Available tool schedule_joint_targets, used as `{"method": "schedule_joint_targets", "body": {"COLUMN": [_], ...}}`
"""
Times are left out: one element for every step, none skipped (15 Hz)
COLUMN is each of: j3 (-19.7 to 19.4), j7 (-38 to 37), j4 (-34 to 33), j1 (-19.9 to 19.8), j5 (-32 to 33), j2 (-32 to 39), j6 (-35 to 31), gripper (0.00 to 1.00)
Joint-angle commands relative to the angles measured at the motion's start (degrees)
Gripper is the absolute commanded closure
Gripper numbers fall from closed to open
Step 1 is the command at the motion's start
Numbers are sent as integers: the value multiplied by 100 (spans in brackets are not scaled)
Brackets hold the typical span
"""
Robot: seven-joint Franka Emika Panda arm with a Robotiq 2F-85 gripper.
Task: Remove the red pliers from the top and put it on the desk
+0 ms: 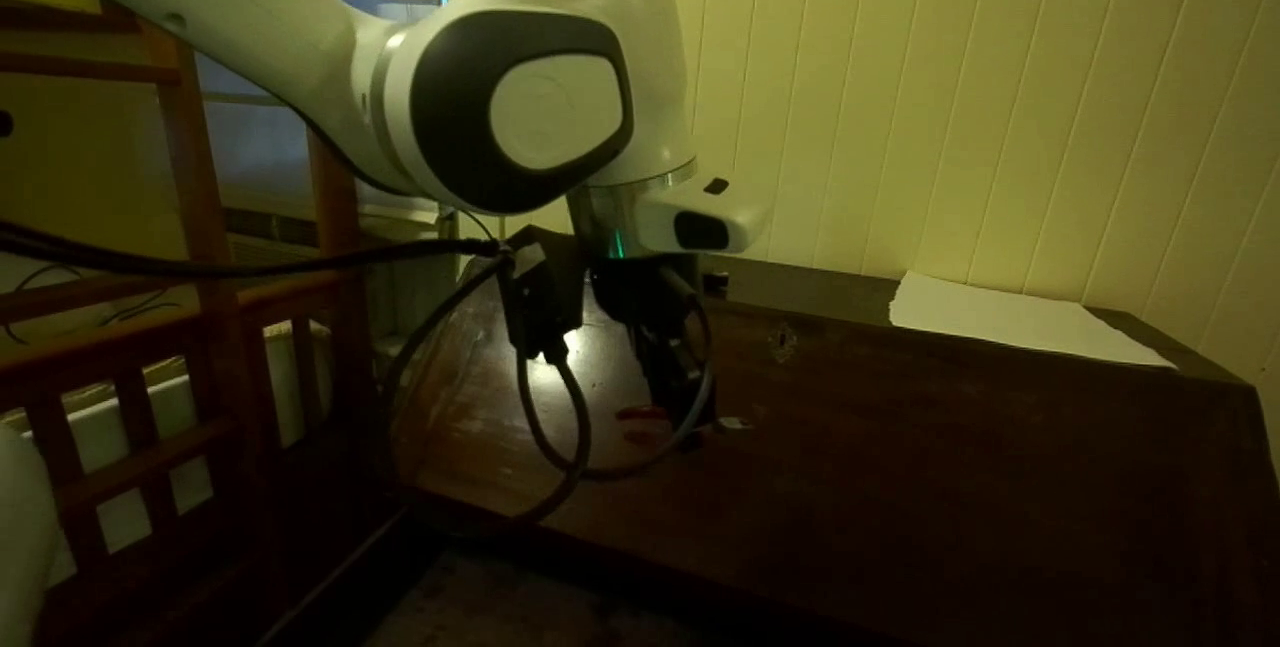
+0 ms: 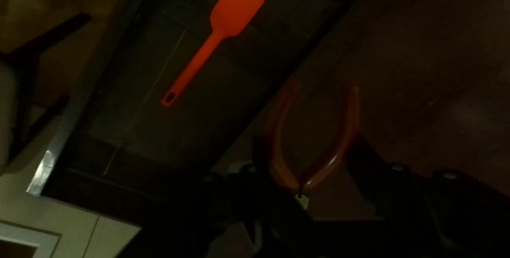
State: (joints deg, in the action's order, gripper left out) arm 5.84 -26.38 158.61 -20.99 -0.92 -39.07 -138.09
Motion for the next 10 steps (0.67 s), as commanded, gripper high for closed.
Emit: {"method": "schedule_joint_targets", "body": {"j3": [-43,-4,17,26,30,100,46,-23,-62,-31], "j7": [-144,-191,-218,-229,-232,-348,-364,-370,-425,-553], "j4": [-12,-12,-13,-13,-14,-174,-352,-482,-599,-646], "j1": [26,4,5,6,7,11,79,151,222,219], "j5": [173,200,212,215,217,193,56,-67,-177,-148], "j2": [65,117,147,156,157,421,741,1048,1410,1703], "j6": [-19,-54,-72,-74,-74,-138,-127,-170,-175,-284], "gripper": [47,47,47,47,72,72,72,72,72,72]}}
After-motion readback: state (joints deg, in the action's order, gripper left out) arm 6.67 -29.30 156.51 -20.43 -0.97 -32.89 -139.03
